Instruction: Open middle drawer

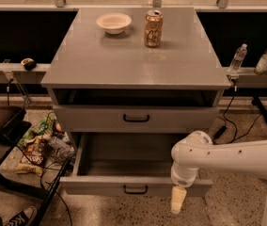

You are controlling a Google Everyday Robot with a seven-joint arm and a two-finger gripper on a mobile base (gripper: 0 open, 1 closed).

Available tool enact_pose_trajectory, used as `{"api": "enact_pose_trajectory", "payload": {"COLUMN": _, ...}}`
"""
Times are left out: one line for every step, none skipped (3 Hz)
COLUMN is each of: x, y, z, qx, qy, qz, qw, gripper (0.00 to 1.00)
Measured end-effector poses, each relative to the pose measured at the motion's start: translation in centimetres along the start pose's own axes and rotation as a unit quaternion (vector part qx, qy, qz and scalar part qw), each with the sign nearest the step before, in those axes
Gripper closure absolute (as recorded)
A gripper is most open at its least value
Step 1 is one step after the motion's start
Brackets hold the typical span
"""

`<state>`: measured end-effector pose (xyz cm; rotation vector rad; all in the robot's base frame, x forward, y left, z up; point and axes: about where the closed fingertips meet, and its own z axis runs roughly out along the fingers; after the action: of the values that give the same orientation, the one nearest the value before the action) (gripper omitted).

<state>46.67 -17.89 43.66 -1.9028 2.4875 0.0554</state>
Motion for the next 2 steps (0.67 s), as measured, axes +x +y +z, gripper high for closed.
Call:
{"api": "enact_pose_trajectory", "payload": {"x": 0.0, "y": 0.0, "z": 0.0, "qx": 0.000, "qy": 0.000, "qz": 0.000, "qw": 1.0000, "gripper": 0.00}}
{"api": "enact_pose_trajectory", "payload": {"x": 1.0, "y": 1.9, "z": 1.9, "qx": -0.007, "qy": -0.005, "qz": -0.001, "qw": 1.0000, "gripper": 0.19}}
